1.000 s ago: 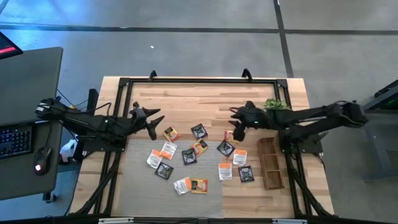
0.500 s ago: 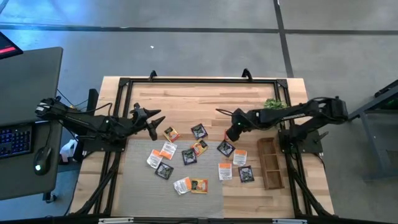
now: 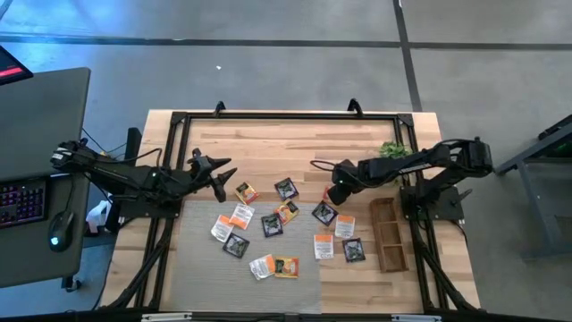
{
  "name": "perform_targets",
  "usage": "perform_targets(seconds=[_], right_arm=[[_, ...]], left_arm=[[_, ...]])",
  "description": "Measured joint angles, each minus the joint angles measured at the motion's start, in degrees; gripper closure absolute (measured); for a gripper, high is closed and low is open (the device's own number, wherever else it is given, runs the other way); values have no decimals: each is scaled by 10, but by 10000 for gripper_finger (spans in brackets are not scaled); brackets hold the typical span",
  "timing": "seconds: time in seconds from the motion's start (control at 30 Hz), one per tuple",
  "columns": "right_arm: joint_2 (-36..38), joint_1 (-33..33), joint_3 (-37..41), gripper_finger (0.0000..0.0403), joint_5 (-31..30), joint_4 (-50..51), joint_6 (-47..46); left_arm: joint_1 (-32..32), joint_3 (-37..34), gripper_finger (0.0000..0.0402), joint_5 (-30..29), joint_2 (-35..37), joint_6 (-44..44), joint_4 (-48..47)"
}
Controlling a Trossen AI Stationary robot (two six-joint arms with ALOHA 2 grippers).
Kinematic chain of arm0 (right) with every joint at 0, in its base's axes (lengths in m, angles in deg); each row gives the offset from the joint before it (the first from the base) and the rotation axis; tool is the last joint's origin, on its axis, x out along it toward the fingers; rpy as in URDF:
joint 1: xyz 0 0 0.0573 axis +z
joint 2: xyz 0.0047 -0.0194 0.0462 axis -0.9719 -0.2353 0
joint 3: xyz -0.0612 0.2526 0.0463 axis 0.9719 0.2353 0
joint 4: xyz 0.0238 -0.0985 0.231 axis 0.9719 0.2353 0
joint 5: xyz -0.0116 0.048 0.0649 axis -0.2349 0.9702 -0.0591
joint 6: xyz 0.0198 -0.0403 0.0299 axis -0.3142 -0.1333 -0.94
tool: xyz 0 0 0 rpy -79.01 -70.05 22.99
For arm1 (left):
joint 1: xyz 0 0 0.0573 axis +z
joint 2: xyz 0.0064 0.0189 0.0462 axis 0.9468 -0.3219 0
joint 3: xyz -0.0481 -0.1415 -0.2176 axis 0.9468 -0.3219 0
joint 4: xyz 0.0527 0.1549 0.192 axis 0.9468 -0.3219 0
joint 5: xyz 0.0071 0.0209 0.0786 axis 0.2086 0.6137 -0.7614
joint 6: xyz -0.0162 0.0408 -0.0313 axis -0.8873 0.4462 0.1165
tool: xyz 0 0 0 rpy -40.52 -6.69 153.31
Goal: Pick & Place Tea
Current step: Put the orange tea bag into the top section of the wooden organizer
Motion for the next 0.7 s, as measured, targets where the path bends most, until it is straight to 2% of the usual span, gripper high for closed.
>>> perform_targets(seconds=[0.13,0.3,0.4,0.57,0.7], right_arm=[[-2,0,-1,279,14,-2,-7],[-3,0,-1,283,1,0,1],[-6,0,-1,309,-5,0,34],[-7,0,1,387,-1,-27,115],[-8,1,0,389,1,-39,181]], left_arm=[[0,0,225,0,0,-11,-13],[0,0,225,0,0,-19,-13],[0,0,225,0,0,-19,-13],[0,0,225,0,0,-19,-13],[0,0,225,-2,0,-19,-13]])
